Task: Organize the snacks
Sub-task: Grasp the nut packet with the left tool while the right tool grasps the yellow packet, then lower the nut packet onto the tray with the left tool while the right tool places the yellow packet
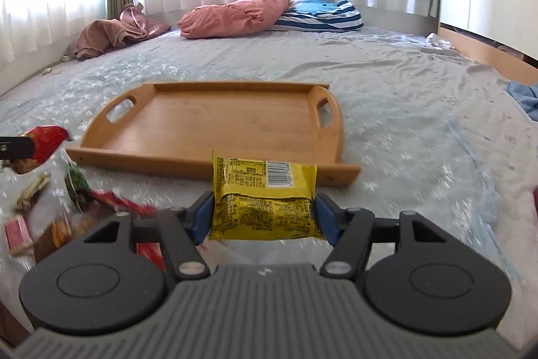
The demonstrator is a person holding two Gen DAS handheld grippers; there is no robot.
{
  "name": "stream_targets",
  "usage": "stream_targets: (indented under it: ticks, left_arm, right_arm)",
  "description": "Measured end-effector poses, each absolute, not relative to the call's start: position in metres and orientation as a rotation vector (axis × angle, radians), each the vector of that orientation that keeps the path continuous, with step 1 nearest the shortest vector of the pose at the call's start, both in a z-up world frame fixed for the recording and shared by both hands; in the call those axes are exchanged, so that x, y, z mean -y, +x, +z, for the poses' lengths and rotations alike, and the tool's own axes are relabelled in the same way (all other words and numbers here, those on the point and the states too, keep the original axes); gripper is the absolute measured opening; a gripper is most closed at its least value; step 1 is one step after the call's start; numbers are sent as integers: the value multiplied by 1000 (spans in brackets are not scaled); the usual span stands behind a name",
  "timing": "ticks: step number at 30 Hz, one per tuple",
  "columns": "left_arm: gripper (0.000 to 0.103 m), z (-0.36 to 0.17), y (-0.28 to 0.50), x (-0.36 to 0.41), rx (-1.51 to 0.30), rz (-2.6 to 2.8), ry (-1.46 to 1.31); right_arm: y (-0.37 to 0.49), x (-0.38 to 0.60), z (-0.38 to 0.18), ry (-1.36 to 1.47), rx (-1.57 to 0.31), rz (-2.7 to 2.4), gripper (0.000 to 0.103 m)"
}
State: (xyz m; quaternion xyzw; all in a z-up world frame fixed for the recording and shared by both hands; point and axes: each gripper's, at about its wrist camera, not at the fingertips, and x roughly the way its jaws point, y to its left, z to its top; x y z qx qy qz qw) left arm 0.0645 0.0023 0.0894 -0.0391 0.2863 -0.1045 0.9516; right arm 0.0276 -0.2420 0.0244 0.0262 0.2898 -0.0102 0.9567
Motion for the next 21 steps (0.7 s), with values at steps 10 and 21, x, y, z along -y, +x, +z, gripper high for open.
stream_targets:
  ticks: [10,21]
  left_arm:
    - [43,97,162,21,-698,-252,-175]
    - [43,54,240,46,-829,-173,-159]
  right_arm:
    - [106,251,44,121,-639,84,66]
    - [193,272,19,243,-749,69,66]
